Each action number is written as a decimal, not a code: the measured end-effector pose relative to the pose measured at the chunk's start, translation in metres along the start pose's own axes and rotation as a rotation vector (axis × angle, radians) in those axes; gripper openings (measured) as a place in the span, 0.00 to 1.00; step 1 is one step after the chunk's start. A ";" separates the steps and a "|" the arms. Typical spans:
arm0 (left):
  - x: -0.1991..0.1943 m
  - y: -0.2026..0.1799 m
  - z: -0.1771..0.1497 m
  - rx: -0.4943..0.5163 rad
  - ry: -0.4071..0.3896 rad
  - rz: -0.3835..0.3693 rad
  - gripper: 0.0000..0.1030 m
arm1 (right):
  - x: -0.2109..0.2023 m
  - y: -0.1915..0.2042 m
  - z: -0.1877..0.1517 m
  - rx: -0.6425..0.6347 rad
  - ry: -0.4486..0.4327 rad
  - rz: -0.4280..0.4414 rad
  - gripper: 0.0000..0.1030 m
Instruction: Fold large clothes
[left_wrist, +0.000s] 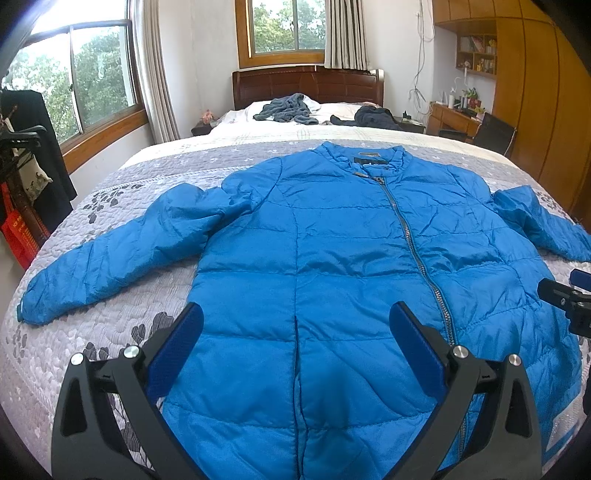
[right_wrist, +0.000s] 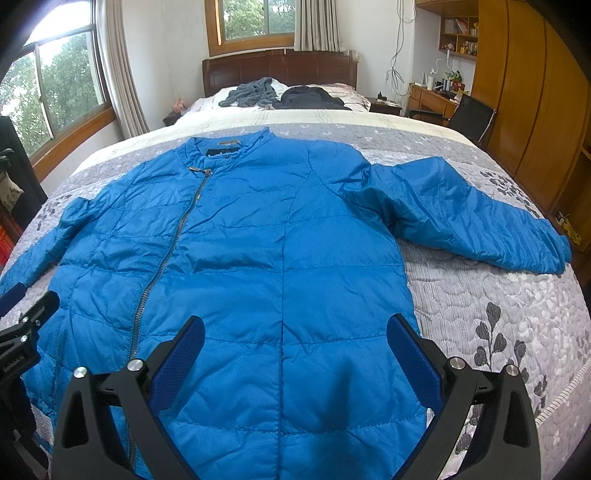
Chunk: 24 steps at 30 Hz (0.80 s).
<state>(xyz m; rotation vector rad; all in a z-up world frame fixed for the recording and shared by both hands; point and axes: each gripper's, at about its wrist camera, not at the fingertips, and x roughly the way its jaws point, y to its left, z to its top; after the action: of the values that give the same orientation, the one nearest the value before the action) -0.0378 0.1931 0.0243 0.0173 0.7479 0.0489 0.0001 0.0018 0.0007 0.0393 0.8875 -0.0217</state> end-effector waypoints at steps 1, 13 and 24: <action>0.000 0.000 0.000 -0.001 0.000 0.002 0.97 | 0.000 0.000 0.000 0.001 0.000 0.000 0.96; 0.000 0.001 0.001 -0.002 0.001 0.008 0.97 | 0.000 0.000 0.000 0.001 0.000 0.000 0.96; 0.002 -0.002 0.000 0.005 0.007 0.022 0.97 | 0.000 0.000 0.001 0.001 -0.005 0.001 0.96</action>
<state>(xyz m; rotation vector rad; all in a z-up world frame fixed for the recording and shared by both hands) -0.0361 0.1916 0.0225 0.0304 0.7551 0.0685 0.0003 0.0014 0.0015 0.0402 0.8829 -0.0210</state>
